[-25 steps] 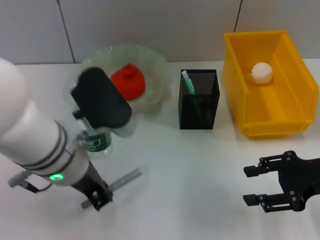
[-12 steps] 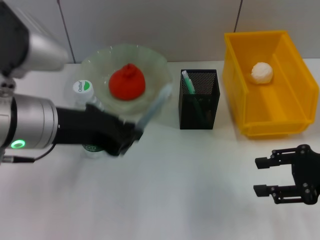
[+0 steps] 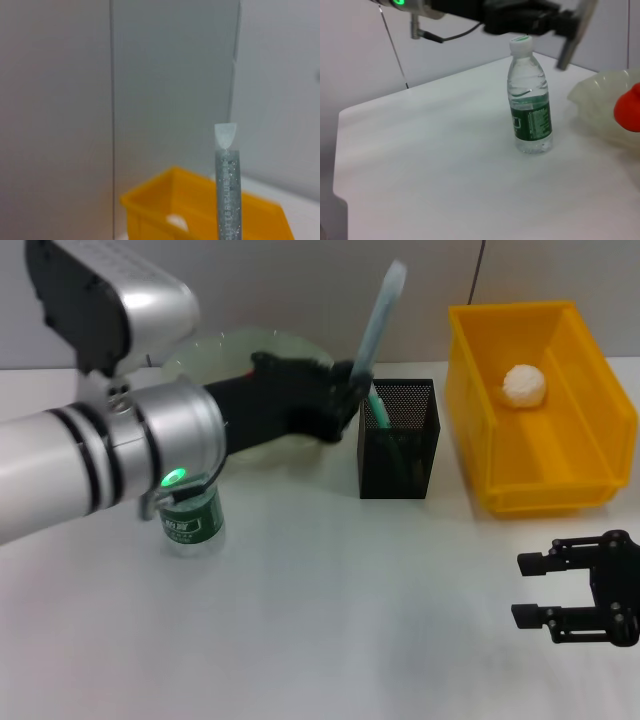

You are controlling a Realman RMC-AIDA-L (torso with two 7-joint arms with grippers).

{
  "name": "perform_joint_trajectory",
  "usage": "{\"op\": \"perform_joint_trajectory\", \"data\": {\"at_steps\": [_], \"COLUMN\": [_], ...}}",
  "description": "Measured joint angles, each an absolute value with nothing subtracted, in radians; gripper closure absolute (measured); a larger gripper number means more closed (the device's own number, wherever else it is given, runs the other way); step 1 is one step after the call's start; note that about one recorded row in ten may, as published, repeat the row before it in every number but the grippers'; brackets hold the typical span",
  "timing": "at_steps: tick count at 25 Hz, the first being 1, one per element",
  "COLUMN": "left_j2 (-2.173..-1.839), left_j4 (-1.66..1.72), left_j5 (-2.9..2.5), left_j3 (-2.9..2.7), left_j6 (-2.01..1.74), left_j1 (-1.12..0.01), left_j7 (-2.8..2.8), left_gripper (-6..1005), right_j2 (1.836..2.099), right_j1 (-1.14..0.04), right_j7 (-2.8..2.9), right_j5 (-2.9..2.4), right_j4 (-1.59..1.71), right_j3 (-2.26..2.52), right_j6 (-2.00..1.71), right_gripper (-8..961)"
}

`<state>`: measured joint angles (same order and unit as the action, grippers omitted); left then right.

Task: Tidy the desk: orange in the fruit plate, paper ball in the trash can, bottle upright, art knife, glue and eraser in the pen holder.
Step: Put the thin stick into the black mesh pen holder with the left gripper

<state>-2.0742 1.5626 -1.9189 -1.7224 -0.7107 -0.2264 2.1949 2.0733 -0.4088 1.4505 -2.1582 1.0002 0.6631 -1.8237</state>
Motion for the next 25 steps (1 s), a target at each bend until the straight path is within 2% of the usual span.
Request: {"op": "perform_joint_trajectory", "data": {"at_steps": [5,9,13,19,25], "left_j2": [-2.075,-2.080,-2.080,-2.080,-2.080], "left_j4": [1.492,1.254,1.152,1.071,1.052], "left_j5": [-1.861,-1.752,-1.705,-1.653,-1.636], "left_j3": [-1.771,-1.818,-1.850,-1.915,-1.923], "left_j6": [-0.585,-0.419,-0.357,-0.251,-0.198], "left_j1": [-0.276,-0.469,-0.551,-0.625,-0.640], "left_j7": [2.175,2.171,2.169,2.171,2.178], "left_gripper": [843,843,844,845,831], "right_j2": [2.075,2.076,2.077,2.077,2.077], "right_j1": [-0.413,-0.416,-0.419,-0.425,-0.431], "right_j7": [1.451,1.446,1.442,1.428,1.424], "right_j5": [-2.158,-2.158,-2.158,-2.158,-2.158], "right_j4": [0.997,0.993,0.991,0.984,0.983], "right_j3": [0.674,0.677,0.679,0.681,0.687], "right_j6": [-1.824,-1.825,-1.827,-1.821,-1.820], "right_gripper": [316,316,316,315,315]}}
